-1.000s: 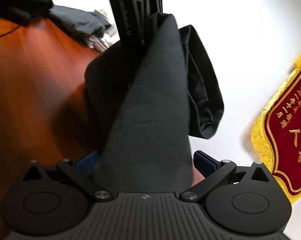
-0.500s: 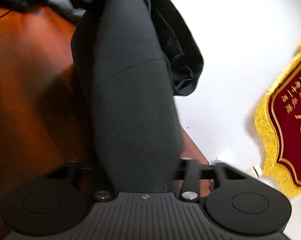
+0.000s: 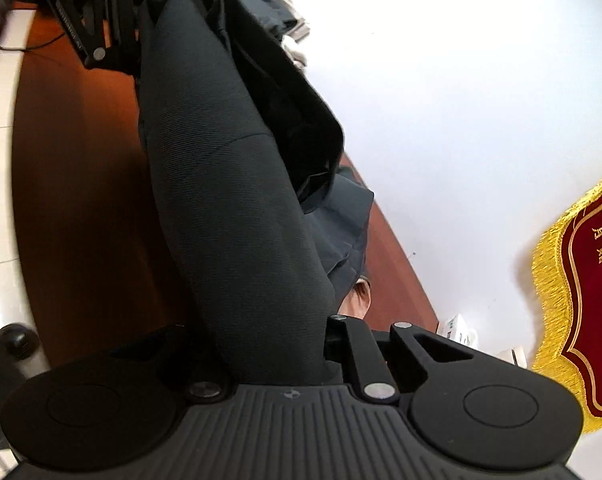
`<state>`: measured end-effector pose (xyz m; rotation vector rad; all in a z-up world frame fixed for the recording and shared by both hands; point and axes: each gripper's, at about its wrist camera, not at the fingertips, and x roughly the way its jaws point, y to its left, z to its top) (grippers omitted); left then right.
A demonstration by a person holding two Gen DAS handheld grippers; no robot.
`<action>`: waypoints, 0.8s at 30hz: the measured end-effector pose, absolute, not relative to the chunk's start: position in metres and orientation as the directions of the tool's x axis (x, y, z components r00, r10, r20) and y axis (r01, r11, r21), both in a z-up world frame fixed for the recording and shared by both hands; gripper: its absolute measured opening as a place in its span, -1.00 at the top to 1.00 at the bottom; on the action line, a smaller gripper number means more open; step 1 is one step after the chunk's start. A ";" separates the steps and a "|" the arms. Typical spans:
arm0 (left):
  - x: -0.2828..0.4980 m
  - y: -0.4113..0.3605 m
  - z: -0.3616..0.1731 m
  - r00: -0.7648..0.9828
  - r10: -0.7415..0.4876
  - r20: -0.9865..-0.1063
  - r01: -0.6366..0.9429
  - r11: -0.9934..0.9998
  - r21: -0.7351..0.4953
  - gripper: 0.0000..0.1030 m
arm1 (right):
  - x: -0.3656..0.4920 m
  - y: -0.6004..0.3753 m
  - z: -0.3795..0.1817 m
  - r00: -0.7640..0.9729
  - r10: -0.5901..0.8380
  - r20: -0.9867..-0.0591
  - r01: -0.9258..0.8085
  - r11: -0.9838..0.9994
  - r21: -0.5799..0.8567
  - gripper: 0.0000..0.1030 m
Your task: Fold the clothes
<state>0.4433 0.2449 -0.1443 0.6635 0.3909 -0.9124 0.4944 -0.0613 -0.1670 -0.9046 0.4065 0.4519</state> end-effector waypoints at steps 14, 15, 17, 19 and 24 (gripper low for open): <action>0.501 0.272 -0.106 0.671 -0.482 -0.564 0.613 0.788 0.055 0.56 | 0.553 0.000 -0.076 0.768 0.276 -0.578 -0.640 0.347 -0.686 0.76; 0.511 0.274 -0.106 0.677 -0.464 -0.571 0.592 0.805 0.048 0.56 | 0.561 0.009 -0.069 0.753 0.281 -0.595 -0.658 0.328 -0.678 0.76; 0.532 0.281 -0.107 0.672 -0.435 -0.599 0.551 0.835 0.011 0.54 | 0.577 0.028 -0.058 0.720 0.289 -0.631 -0.693 0.290 -0.660 0.76; 0.562 0.291 -0.118 0.650 -0.404 -0.644 0.489 0.871 -0.053 0.52 | 0.610 0.046 -0.063 0.633 0.283 -0.720 -0.774 0.246 -0.584 0.76; 0.617 0.319 -0.161 0.571 -0.367 -0.734 0.345 0.919 -0.191 0.50 | 0.677 0.083 -0.095 0.424 0.250 -0.870 -0.903 0.191 -0.386 0.75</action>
